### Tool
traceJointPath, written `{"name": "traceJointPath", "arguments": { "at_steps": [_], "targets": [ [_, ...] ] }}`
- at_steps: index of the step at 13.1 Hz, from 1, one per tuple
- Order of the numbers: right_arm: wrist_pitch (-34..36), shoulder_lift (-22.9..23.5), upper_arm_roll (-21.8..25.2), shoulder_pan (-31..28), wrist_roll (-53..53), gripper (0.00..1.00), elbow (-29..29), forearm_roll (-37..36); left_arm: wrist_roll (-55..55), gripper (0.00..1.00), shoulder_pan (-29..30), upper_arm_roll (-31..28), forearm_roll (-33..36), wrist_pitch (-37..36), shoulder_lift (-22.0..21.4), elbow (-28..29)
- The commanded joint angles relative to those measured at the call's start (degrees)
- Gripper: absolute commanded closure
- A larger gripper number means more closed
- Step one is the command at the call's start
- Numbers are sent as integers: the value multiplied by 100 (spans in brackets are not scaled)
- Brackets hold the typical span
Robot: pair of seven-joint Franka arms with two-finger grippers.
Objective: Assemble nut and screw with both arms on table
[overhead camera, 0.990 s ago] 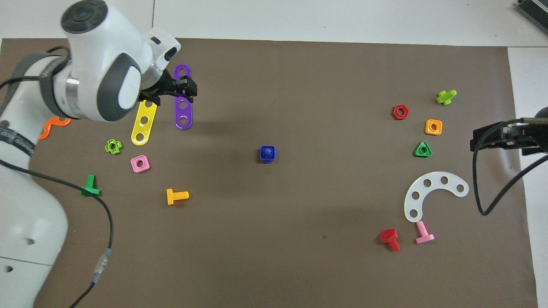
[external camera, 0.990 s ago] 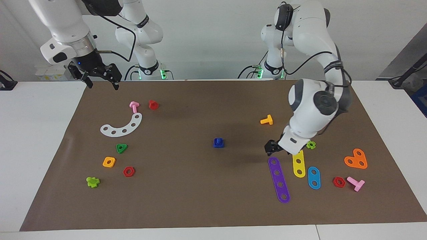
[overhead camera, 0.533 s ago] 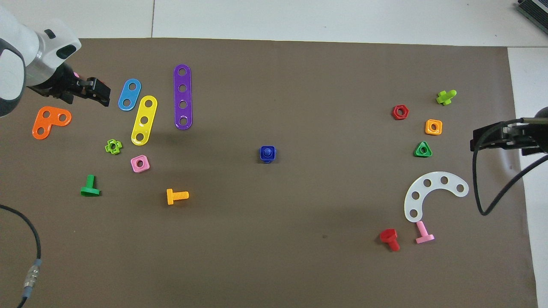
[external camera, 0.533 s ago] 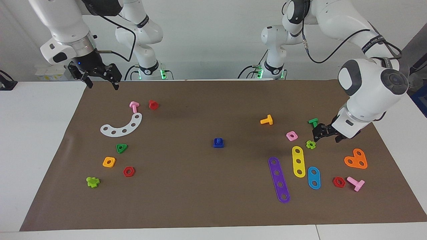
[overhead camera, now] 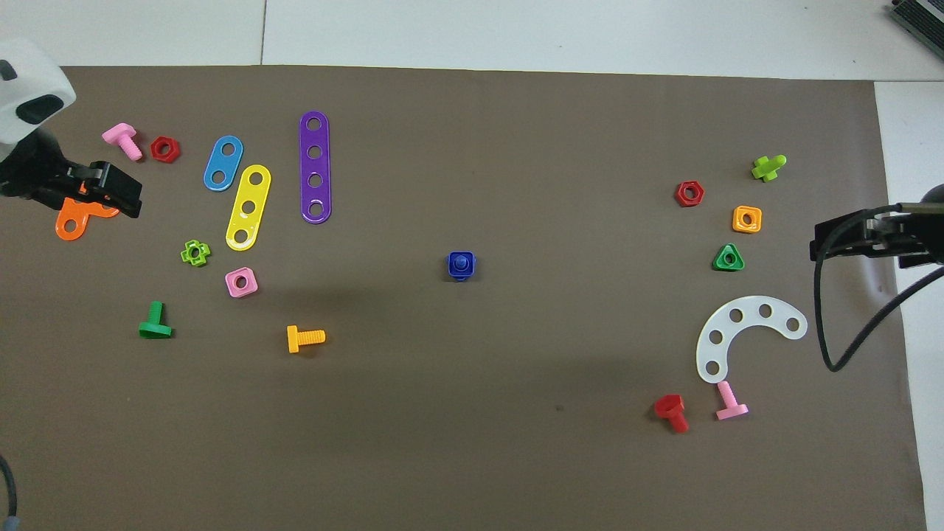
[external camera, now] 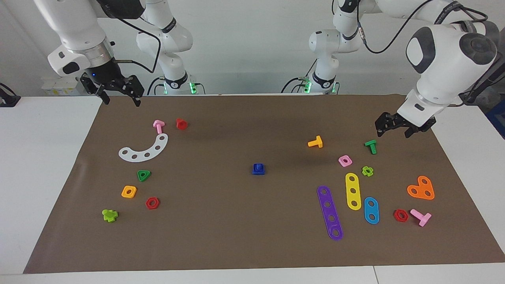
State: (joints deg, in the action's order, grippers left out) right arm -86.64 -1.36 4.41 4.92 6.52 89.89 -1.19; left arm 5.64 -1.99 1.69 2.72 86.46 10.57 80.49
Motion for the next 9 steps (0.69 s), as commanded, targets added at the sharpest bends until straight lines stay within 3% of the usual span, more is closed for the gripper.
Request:
{"name": "traceJointPath", "arguments": {
  "at_steps": [1, 9],
  "targets": [
    [-2, -119, -20, -44, -107, 0, 117, 83, 69, 0, -64, -11, 124, 38, -617, 600],
    [-11, -119, -20, -44, -107, 0, 117, 83, 61, 0, -108, -2, 106, 213, -653, 547]
  ]
}}
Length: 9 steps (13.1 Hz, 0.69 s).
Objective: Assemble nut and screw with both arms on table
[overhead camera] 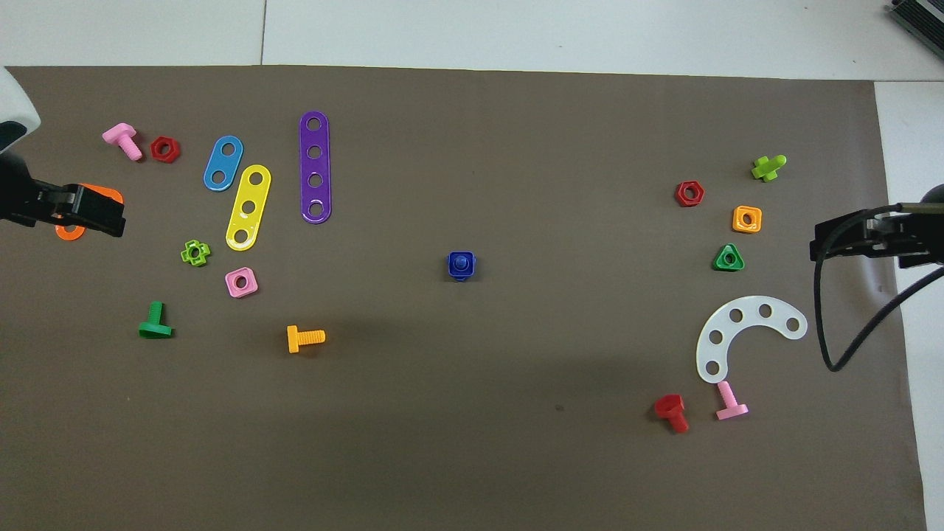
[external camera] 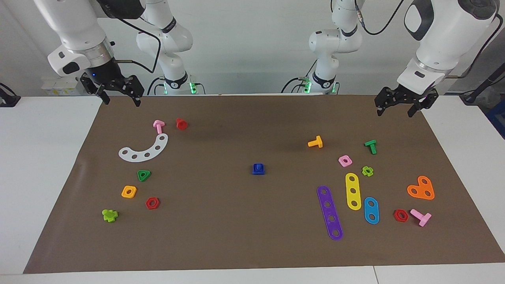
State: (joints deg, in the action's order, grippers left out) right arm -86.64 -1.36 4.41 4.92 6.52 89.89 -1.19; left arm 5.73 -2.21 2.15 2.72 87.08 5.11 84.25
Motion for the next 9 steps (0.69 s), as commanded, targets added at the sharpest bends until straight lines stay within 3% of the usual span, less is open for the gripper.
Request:
{"name": "traceJointPath", "arguments": {
  "at_steps": [1, 9],
  "targets": [
    [-3, -118, -20, -44, -107, 0, 117, 83, 51, 0, -87, -48, 106, 160, -107, 145],
    [-11, -118, -20, -44, -107, 0, 117, 83, 51, 0, -61, -56, 71, 152, -107, 136]
  ]
}}
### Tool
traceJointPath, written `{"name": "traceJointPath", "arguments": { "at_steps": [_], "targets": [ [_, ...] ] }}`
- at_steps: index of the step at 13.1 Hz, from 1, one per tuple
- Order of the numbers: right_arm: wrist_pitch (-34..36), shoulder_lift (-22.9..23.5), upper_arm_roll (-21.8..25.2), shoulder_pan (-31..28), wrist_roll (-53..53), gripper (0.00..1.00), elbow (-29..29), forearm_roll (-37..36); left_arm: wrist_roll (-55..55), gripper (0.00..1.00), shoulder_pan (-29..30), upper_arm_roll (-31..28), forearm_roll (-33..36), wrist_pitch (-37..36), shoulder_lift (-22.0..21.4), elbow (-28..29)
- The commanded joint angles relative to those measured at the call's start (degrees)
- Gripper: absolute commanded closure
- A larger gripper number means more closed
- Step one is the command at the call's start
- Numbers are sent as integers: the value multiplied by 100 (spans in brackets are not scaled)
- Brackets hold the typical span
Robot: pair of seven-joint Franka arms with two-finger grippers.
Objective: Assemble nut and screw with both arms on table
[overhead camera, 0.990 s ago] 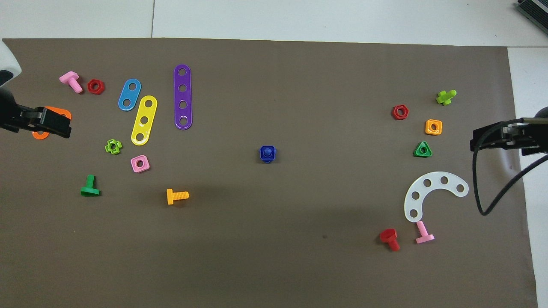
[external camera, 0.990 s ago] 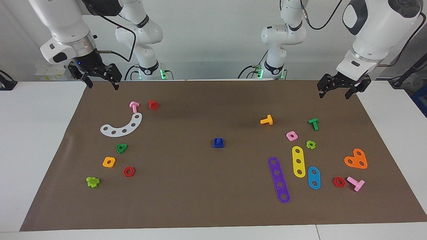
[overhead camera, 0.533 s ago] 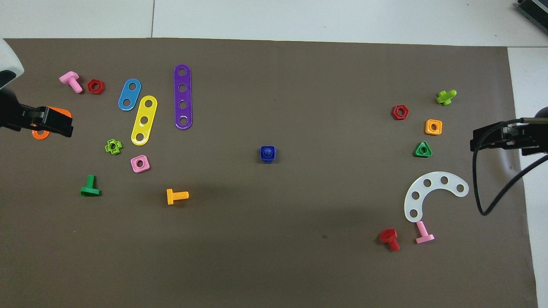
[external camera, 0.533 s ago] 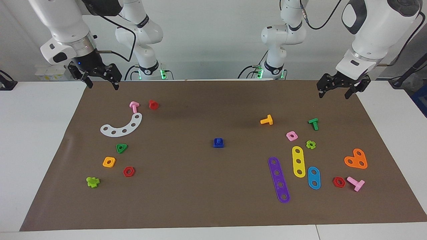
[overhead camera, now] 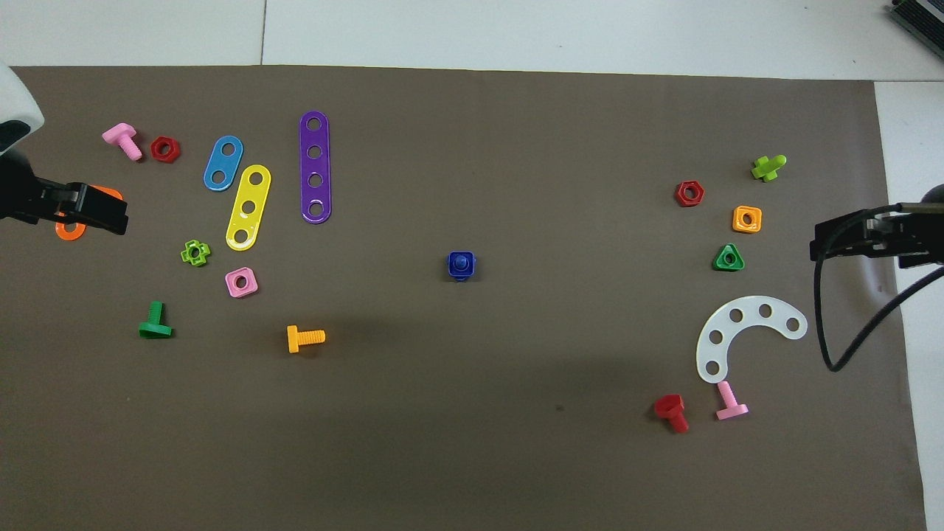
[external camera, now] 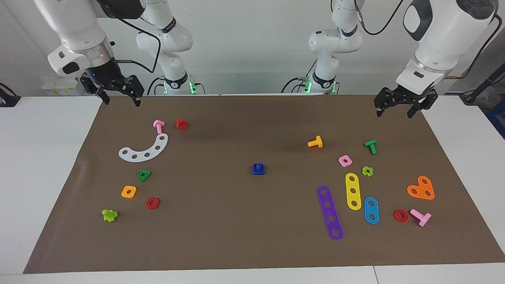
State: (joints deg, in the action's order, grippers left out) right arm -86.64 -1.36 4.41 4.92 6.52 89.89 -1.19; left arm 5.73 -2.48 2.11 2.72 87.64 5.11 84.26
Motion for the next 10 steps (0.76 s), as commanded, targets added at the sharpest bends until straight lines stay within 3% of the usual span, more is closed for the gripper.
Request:
{"name": "traceJointPath", "arguments": {
  "at_steps": [1, 10],
  "targets": [
    [-3, -118, -20, -44, -107, 0, 117, 83, 51, 0, 2, -36, 53, 104, -107, 135],
    [-2, -118, -20, -44, -107, 0, 117, 83, 60, 0, 19, -71, -246, 140, -124, 187]
  ]
}}
